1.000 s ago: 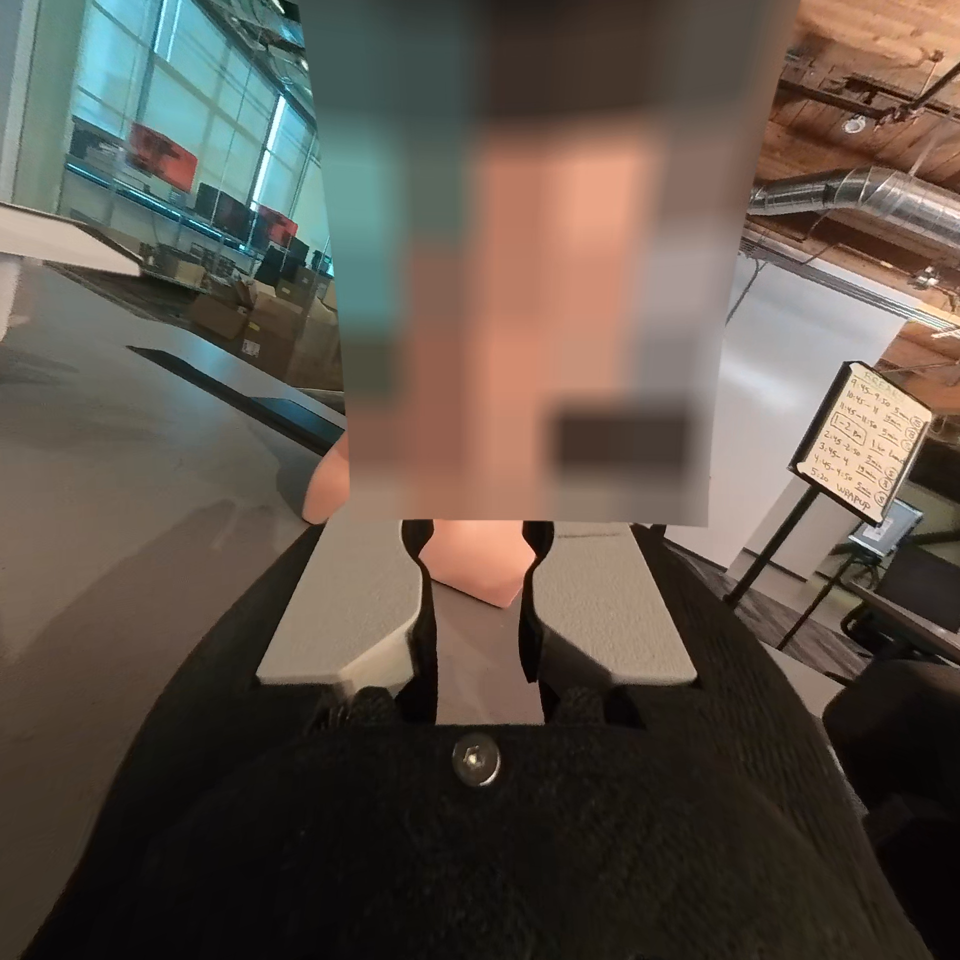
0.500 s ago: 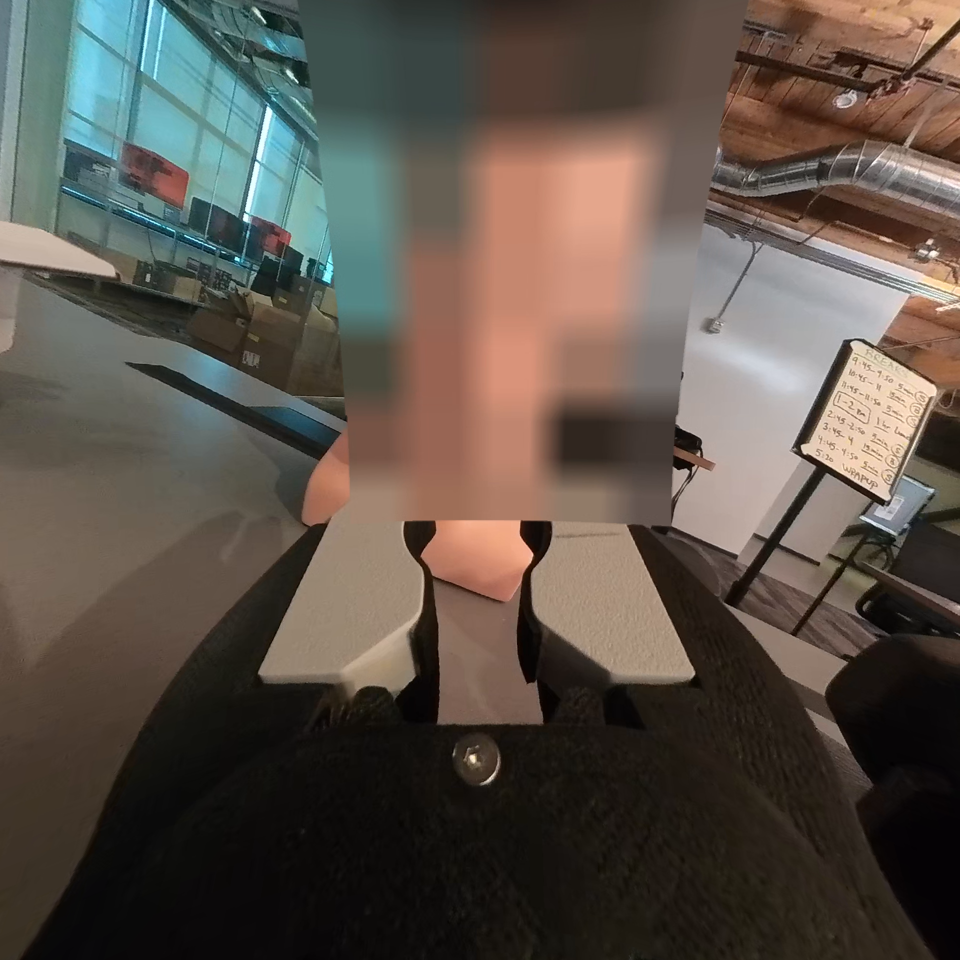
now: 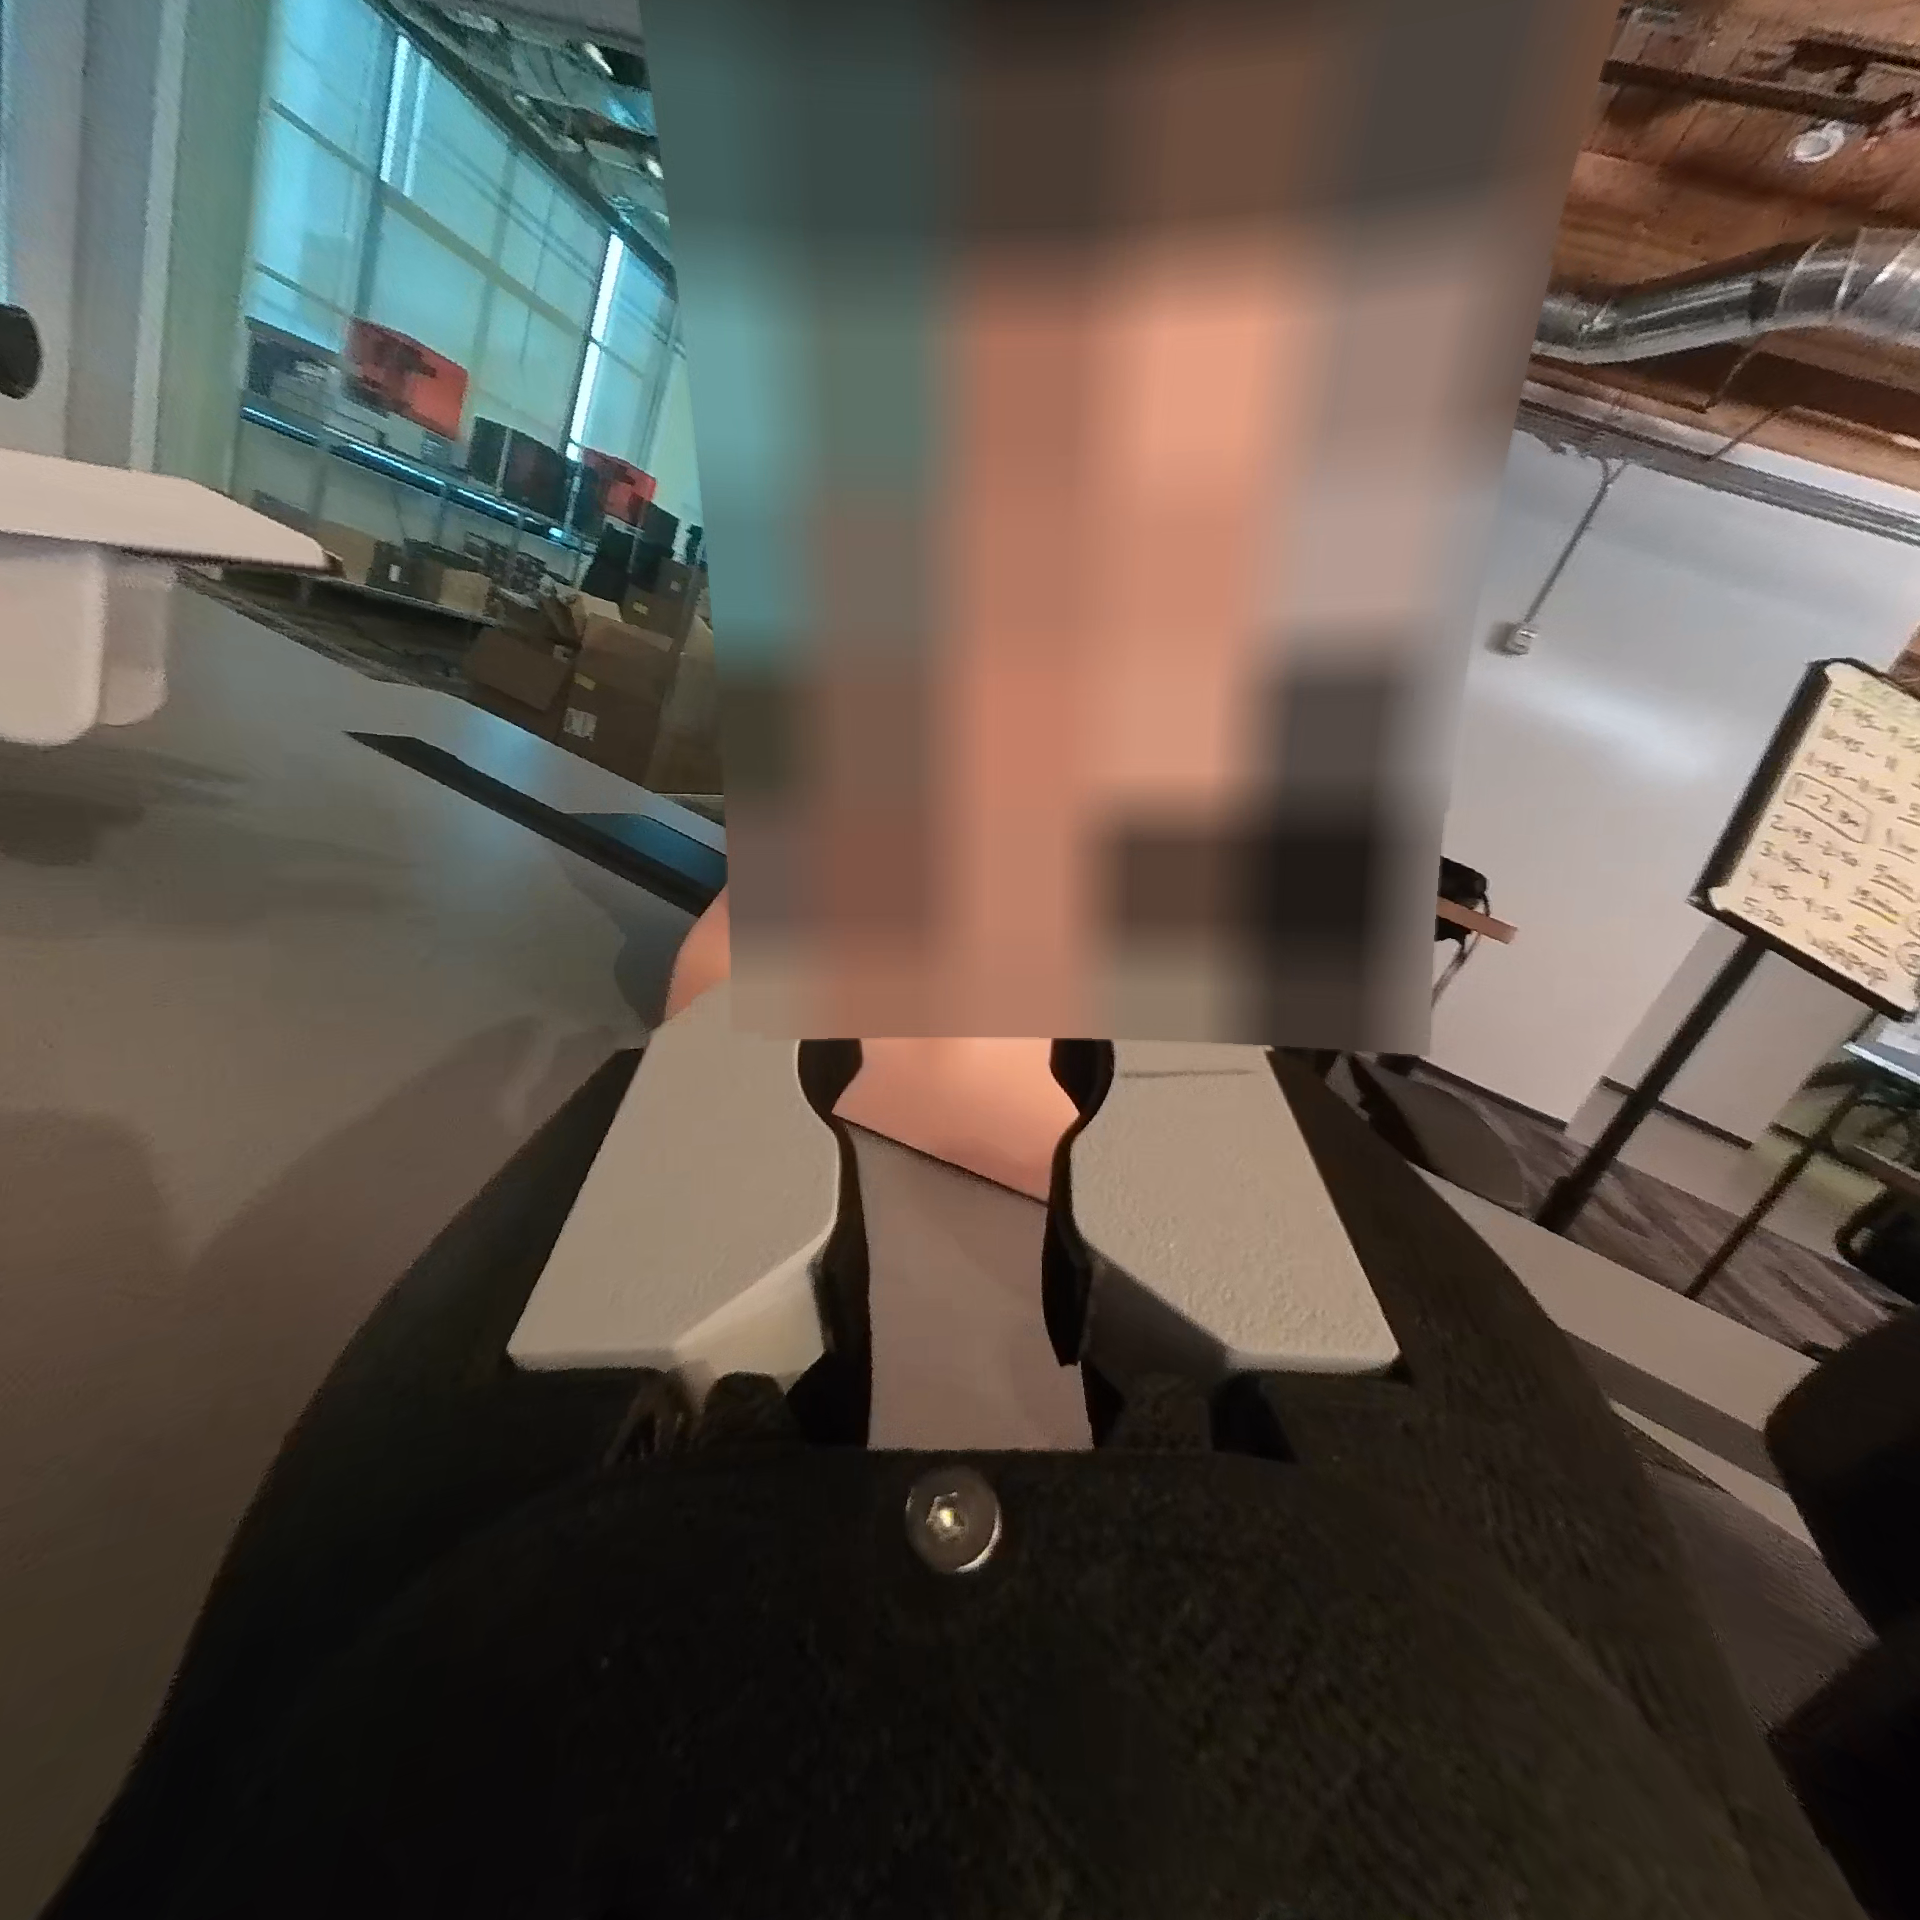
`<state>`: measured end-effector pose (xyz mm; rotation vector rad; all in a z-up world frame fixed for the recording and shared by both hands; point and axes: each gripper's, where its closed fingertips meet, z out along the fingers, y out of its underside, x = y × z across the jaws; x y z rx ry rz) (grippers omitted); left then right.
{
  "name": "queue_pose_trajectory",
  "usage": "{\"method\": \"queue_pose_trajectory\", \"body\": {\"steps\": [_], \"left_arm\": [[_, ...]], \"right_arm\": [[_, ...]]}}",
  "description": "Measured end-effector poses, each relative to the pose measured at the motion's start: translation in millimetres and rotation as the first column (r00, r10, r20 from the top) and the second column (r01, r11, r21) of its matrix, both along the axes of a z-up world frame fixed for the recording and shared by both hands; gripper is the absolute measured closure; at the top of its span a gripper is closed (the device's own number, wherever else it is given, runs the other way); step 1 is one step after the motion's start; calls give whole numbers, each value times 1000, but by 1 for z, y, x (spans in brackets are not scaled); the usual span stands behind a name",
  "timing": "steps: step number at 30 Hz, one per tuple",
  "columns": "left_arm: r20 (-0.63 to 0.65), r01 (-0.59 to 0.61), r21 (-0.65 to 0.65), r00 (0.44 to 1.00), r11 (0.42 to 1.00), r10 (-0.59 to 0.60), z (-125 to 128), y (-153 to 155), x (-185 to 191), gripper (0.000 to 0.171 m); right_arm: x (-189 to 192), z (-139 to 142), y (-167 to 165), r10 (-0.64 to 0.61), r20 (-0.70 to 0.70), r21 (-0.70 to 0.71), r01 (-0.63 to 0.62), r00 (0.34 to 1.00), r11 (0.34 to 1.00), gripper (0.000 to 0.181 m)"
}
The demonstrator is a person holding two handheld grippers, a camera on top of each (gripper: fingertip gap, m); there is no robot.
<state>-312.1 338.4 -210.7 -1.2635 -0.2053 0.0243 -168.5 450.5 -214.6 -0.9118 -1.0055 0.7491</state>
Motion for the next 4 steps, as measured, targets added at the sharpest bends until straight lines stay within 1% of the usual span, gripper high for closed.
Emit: {"method": "queue_pose_trajectory", "body": {"steps": [2,4], "left_arm": [[-5,7,1,1000,1000,-7,-1,2,1,123],[-29,-3,23,1000,1000,3,0,3,-1,113]], "right_arm": [[-1,1,-4,30,-10,5,-30,999,1000,147],[-3,2,-6,52,-14,2,-52,999,999,138]]}}
